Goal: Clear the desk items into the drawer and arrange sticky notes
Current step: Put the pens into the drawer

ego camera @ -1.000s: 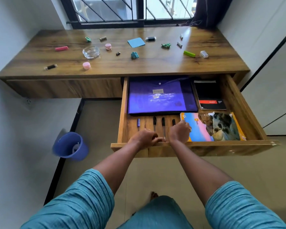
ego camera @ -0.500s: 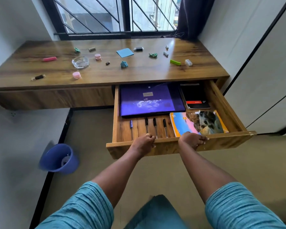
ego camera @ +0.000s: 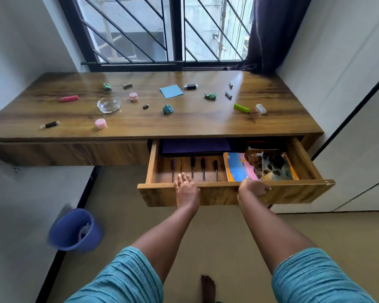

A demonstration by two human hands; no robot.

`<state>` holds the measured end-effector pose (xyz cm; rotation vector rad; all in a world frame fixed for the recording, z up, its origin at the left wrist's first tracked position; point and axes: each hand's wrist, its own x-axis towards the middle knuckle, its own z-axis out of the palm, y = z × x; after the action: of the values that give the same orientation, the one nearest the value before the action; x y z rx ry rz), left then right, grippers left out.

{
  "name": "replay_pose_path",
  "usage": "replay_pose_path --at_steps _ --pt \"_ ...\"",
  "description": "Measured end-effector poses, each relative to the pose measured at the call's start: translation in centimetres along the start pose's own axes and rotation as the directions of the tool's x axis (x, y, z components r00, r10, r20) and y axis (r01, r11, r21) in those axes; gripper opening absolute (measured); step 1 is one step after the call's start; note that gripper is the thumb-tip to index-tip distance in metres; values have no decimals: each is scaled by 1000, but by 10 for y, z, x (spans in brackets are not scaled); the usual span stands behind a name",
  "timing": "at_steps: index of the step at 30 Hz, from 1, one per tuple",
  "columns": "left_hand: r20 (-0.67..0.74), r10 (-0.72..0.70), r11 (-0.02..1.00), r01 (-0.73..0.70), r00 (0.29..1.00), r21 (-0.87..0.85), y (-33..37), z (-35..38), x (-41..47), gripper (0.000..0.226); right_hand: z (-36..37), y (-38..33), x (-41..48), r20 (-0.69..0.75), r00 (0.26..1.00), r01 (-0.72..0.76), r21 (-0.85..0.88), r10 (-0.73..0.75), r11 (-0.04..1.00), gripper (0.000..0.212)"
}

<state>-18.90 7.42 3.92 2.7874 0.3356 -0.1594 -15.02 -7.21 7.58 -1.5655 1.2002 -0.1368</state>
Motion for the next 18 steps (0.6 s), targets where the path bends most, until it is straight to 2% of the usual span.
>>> replay_pose_path --at_steps 3,5,7,10,12,15,18 --pt "53 -237 947 243 970 -208 12 -7 25 79 19 -18 11 7 1000 -6 1 6 1000 65" --pt "78 -415 823 411 906 -393 20 -12 43 95 31 -28 18 11 1000 -1 -14 1 1000 65" --pt "106 -521 681 488 847 -546 26 -19 57 102 41 -37 25 33 999 10 -10 -10 1000 67" --pt "192 -608 426 520 770 -740 35 -24 80 86 58 -49 36 62 998 20 -2 -19 1000 69" --pt "265 -621 253 509 737 -823 35 -22 98 66 67 -56 42 70 997 27 -5 -26 1000 68" --pt "284 -604 141 451 744 -882 35 -20 125 32 82 -66 54 54 998 41 1 -41 999 56" --pt "342 -564 -62 375 752 -925 35 -28 148 13 96 -77 64 36 997 62 -10 -62 998 54"
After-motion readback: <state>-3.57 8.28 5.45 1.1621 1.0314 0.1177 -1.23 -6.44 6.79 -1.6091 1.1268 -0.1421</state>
